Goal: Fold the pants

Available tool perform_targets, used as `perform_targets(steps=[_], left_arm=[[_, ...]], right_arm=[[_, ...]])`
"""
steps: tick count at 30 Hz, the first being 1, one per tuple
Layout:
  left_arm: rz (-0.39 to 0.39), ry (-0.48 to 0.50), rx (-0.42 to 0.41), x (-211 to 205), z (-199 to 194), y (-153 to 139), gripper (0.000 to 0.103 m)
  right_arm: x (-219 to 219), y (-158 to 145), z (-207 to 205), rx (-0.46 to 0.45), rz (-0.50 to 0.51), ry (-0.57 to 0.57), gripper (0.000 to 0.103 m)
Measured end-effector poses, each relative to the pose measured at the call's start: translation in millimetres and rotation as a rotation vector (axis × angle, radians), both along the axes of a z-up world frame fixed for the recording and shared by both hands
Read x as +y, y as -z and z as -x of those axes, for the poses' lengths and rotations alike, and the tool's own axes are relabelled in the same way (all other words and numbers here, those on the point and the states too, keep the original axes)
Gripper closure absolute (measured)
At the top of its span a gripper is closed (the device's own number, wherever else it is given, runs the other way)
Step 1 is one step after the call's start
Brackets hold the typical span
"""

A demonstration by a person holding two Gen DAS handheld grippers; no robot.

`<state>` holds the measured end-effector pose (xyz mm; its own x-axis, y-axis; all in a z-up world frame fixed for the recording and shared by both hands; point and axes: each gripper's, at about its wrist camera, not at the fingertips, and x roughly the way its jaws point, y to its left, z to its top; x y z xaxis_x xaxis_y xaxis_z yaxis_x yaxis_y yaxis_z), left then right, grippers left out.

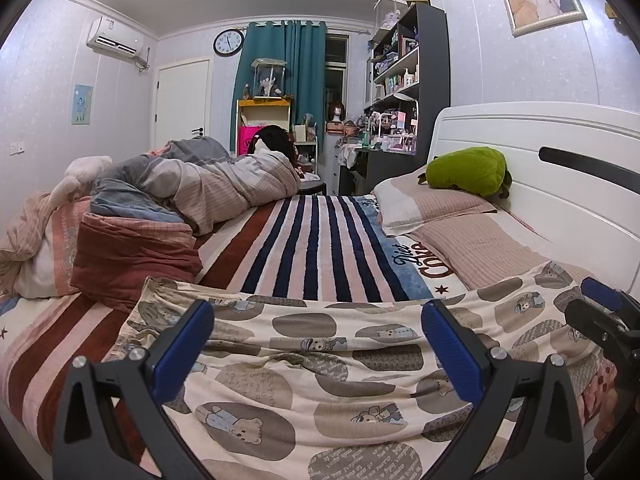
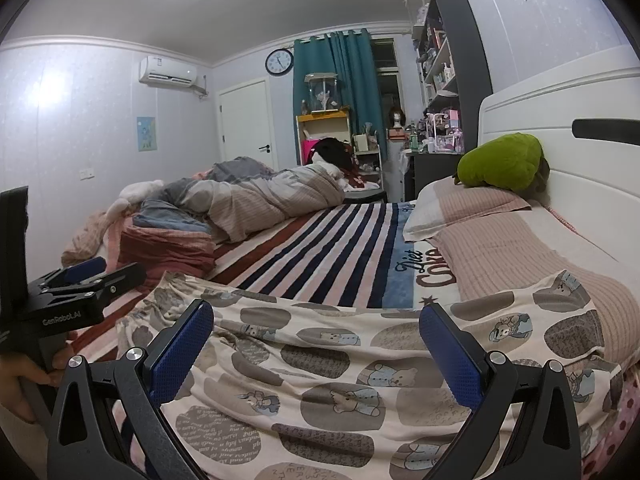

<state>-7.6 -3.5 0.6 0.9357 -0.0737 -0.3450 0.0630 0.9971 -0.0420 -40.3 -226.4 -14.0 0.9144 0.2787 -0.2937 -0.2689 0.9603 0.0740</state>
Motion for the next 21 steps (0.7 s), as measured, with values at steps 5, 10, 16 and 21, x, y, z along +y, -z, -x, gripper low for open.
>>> perform_targets(steps=[5,10,16,21], left_arm=[[-0.011,-0.012,-0.007,-3,2,1,0.001],[0.056,0.016,0.018,8,9,18,0.001],[0.117,-0.057,0.120,52,10,74,0.001],[0.157,-0.171,0.241,91,11,125,0.001]], right_arm=[[-1,1,0,0.007,-0.014,-0.002,0.001],[-10,16,7,0.050,-0.050,0.001,0.001],[-34,79,11,0.246,-0.153,0.026,0.012],[-46,140,11,0.396,-0.212,0.090,0.020]])
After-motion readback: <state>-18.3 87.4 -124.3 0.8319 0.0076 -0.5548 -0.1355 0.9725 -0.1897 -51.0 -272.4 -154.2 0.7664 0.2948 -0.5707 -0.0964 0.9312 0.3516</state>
